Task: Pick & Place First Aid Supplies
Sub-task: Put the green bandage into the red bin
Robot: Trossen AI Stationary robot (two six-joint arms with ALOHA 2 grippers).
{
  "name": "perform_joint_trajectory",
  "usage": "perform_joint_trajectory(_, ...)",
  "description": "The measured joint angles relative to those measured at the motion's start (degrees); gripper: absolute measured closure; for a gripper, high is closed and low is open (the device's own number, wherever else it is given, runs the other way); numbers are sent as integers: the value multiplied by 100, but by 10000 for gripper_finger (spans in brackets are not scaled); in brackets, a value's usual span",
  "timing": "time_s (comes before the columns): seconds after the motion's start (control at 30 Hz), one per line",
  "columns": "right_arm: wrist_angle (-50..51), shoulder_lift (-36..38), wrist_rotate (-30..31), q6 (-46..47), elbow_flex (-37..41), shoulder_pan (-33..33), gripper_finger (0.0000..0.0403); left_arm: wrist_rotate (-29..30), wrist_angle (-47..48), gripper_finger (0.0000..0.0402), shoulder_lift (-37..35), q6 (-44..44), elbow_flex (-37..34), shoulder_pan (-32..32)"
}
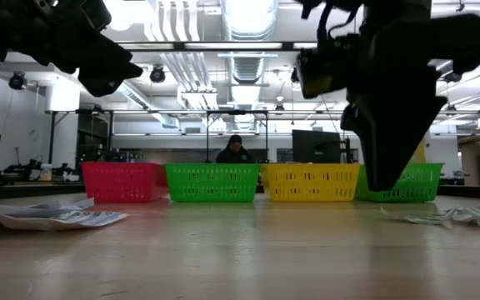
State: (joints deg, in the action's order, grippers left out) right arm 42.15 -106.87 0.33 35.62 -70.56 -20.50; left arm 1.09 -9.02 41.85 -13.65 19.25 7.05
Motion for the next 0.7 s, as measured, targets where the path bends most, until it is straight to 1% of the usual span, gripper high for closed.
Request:
perform_joint_trajectory(0.1,0,0,-40,75,86,62,273,1,-2,268,4,-2,0,0)
perform_joint_trajectory(0.33,-424,0,-237,282,268,51,271,4,-1,268,4,-3,0,-2)
perform_joint_trajectory(0.43,-425,0,-230,357,382,59,271,4,0,268,4,-2,0,-2)
perform_joint_trajectory(0.7,-808,-2,-229,412,567,53,273,50,0,268,7,-4,0,-2)
